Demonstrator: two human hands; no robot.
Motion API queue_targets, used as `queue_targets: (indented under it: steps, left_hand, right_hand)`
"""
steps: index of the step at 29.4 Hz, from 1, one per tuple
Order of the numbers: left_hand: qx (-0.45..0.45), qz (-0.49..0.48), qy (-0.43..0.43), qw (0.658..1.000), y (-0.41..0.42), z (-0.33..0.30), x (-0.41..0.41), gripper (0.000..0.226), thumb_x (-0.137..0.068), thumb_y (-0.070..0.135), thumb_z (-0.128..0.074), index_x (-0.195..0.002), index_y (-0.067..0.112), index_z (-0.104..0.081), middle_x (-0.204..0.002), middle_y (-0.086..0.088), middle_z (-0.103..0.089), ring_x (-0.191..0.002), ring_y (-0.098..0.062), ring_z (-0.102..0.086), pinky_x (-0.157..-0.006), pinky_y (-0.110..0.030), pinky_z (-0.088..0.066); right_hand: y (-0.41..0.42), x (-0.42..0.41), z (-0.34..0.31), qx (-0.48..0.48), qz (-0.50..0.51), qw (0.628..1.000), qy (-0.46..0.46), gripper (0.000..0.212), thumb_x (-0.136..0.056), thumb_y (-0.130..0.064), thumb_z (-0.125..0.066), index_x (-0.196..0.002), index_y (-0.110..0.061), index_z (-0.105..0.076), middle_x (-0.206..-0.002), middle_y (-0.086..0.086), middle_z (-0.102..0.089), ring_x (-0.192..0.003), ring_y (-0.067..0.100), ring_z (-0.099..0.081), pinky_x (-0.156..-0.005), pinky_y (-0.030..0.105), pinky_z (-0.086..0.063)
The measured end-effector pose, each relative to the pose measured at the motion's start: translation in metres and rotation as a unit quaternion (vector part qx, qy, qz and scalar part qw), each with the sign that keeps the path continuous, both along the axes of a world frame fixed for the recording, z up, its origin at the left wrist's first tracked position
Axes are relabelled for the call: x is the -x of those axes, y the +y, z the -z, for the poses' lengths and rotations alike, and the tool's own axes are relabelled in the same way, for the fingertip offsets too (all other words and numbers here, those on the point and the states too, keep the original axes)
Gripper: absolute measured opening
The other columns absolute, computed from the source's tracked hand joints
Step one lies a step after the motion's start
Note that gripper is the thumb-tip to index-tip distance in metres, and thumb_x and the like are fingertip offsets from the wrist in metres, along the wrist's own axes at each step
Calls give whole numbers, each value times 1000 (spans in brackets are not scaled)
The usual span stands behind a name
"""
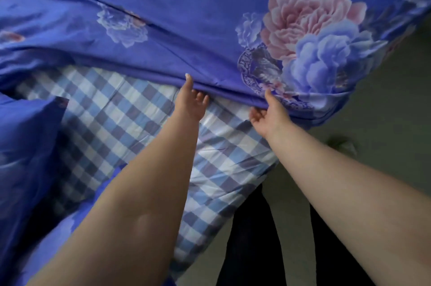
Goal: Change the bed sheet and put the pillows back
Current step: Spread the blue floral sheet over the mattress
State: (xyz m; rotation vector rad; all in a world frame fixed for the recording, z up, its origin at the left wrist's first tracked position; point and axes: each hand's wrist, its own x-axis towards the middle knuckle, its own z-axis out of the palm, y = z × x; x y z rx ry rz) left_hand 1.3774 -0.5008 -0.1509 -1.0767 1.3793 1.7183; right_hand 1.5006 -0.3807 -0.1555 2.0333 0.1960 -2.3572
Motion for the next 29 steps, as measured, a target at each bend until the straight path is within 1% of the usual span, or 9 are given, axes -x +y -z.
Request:
queue_targets:
  steps: [2, 5, 10, 13, 17, 21, 23, 25, 29]
  left_hand:
    - [-4, -17, -2, 1000, -2, -1, 18, 13, -97, 25, -49, -94, 14, -57, -85, 0, -57, -87, -14, -58, -78, -26, -48]
    - [-37, -57, 40, 997, 1, -6, 27, 20, -94, 0, -42, -92, 13, -58, -81, -4, -59, -70, -17, -57, -58, -28, -53]
    - [-2, -76, 43, 996, -7, -7, 34, 29, -91, -8, -41, -108, 10, -55, -85, -8, -61, -68, -21, -57, -49, -28, -55]
    - [13, -47, 19, 999, -11, -6, 45, 17, -91, -4, -47, -94, 9, -58, -72, -5, -57, -62, -15, -53, -53, -24, -53]
    - [46, 4, 31, 998, -15, -1, 60, 22, -89, -4, -52, -75, 12, -54, -43, 0, -55, -42, -8, -50, -39, -15, -43]
    - [77, 90, 65, 991, -23, -3, 34, 30, -90, 5, -55, -65, 18, -44, -42, 5, -38, -33, -7, -34, -36, -14, -26]
    - [127, 199, 76, 969, -33, -9, 1, 26, -90, 18, -57, -66, 18, -46, -54, 6, -40, -44, -7, -35, -43, -20, -30]
    - [158, 245, 82, 953, -47, -16, -41, 22, -91, 25, -59, -72, 19, -50, -64, 8, -48, -56, -6, -43, -57, -23, -37]
    - [163, 170, 88, 968, -77, -31, -111, 19, -92, 18, -61, -73, 17, -58, -49, 16, -46, -53, -1, -37, -57, -19, -33]
  right_hand:
    - [-8, 5, 2, 0, 82, 997, 7, 18, -89, -32, -62, -87, -16, -56, -74, 3, -51, -64, 13, -47, -62, 23, -42]
    - [-20, 5, -5, 10, 191, 981, 30, 12, -92, -20, -55, -84, -10, -55, -80, 7, -55, -69, 17, -53, -63, 24, -47]
    - [-23, 2, -26, -3, 272, 960, 66, 6, -91, -12, -53, -89, -8, -57, -80, 7, -58, -68, 15, -55, -45, 18, -51]
    - [-7, 9, -36, -33, 282, 955, 87, 9, -91, -9, -55, -85, -3, -58, -76, 10, -59, -67, 18, -59, -47, 22, -55]
    - [11, 20, -39, -69, 274, 954, 101, 11, -93, -10, -55, -86, -1, -57, -72, 13, -61, -65, 20, -61, -49, 26, -57]
    - [6, 20, -37, -69, 204, 968, 127, 14, -95, -2, -47, -86, -7, -56, -85, 10, -59, -75, 19, -60, -56, 25, -57]
    - [-16, 16, -36, -68, 96, 986, 119, 38, -90, 12, -31, -89, -17, -55, -99, 3, -55, -80, 16, -56, -64, 24, -53]
    - [-49, 11, -32, -68, -7, 994, 86, 47, -86, 16, -24, -94, -20, -53, -110, 0, -51, -83, 13, -54, -66, 23, -45]
    - [-110, -6, -23, -26, -96, 994, 41, 13, -98, -14, -43, -94, -22, -53, -85, -1, -56, -75, 12, -54, -65, 26, -41]
